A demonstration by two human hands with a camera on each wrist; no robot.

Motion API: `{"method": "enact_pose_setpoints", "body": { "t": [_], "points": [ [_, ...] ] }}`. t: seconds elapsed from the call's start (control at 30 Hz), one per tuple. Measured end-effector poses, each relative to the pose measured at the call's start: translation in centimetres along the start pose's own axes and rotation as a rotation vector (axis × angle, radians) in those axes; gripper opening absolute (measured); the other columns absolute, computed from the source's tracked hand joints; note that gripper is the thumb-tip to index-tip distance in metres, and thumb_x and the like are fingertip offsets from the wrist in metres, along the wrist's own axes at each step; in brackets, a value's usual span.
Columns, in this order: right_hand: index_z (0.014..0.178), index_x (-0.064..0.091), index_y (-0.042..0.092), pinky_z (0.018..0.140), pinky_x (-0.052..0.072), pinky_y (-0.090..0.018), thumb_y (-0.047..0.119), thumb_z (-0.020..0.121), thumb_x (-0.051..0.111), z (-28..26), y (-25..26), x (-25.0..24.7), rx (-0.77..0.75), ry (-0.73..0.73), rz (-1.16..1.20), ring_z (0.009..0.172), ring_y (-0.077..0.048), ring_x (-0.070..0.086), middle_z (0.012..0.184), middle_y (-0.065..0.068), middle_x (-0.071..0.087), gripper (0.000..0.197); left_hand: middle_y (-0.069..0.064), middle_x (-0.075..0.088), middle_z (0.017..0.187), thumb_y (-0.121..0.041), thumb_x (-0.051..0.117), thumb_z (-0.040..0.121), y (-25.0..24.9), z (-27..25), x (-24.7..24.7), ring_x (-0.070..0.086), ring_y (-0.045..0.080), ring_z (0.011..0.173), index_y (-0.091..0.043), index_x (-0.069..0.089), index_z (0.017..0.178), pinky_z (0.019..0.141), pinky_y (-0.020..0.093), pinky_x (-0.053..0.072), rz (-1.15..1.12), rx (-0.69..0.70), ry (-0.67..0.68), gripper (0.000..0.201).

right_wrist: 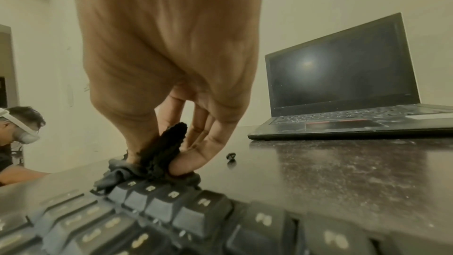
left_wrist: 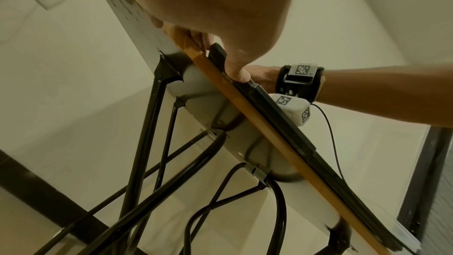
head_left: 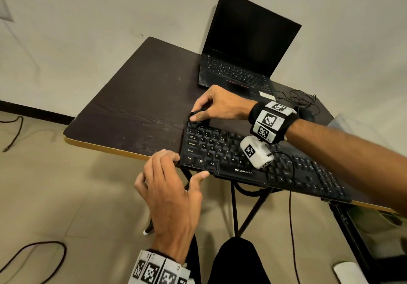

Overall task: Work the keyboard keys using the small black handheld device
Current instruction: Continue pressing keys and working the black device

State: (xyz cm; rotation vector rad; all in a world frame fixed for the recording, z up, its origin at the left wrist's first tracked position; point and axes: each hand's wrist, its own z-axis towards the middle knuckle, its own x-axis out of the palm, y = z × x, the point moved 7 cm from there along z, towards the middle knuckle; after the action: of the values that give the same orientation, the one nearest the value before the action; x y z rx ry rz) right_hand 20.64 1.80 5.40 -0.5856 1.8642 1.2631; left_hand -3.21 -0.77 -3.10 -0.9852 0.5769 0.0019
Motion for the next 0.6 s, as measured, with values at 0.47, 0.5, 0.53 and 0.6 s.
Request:
{"method": "enact_pose_setpoints", "body": {
  "t": [0.47, 0.5, 0.53, 0.6],
  "points": [
    [0.09, 0.086, 0.024, 0.087, 0.061, -0.033, 0.013, 0.093, 0.084, -3.3, -3.5, -2.1, 0.156, 0.085, -0.174, 0.084, -0.011, 0.073, 0.093, -0.004, 0.084, 0.012, -0.001, 0.062, 0.125, -0.055, 0.079, 0.085, 0.2, -0.2, 0.0, 0.054, 0.027, 0.127, -0.015, 0.057, 0.117, 0.097, 0.045, 0.032, 0.03, 0.032, -0.025, 0.056],
    [0.091, 0.086, 0.025, 0.087, 0.061, -0.032, 0.013, 0.093, 0.084, -4.2, -4.2, -2.4, 0.162, 0.081, -0.176, 0.085, -0.01, 0.073, 0.093, -0.002, 0.084, 0.012, -0.001, 0.062, 0.126, -0.058, 0.075, 0.084, 0.2, -0.2, 0.0, 0.055, 0.027, 0.127, -0.015, 0.057, 0.117, 0.097, 0.046, 0.032, 0.033, 0.033, -0.022, 0.057],
    [0.092, 0.086, 0.024, 0.086, 0.061, -0.031, 0.014, 0.093, 0.084, -5.2, -5.0, -2.8, 0.172, 0.074, -0.177, 0.084, -0.007, 0.073, 0.094, 0.0, 0.084, 0.011, -0.001, 0.062, 0.126, -0.06, 0.073, 0.083, 0.2, -0.2, 0.0, 0.055, 0.027, 0.127, -0.016, 0.057, 0.117, 0.097, 0.046, 0.032, 0.035, 0.035, -0.021, 0.058],
    [0.094, 0.086, 0.025, 0.084, 0.058, -0.025, 0.016, 0.094, 0.083, -7.4, -6.6, -3.5, 0.192, 0.048, -0.188, 0.083, -0.003, 0.073, 0.093, 0.004, 0.084, 0.009, -0.001, 0.062, 0.126, -0.059, 0.072, 0.083, 0.2, -0.2, 0.0, 0.055, 0.028, 0.127, -0.016, 0.057, 0.118, 0.097, 0.047, 0.033, 0.033, 0.041, -0.023, 0.058]
  ]
}}
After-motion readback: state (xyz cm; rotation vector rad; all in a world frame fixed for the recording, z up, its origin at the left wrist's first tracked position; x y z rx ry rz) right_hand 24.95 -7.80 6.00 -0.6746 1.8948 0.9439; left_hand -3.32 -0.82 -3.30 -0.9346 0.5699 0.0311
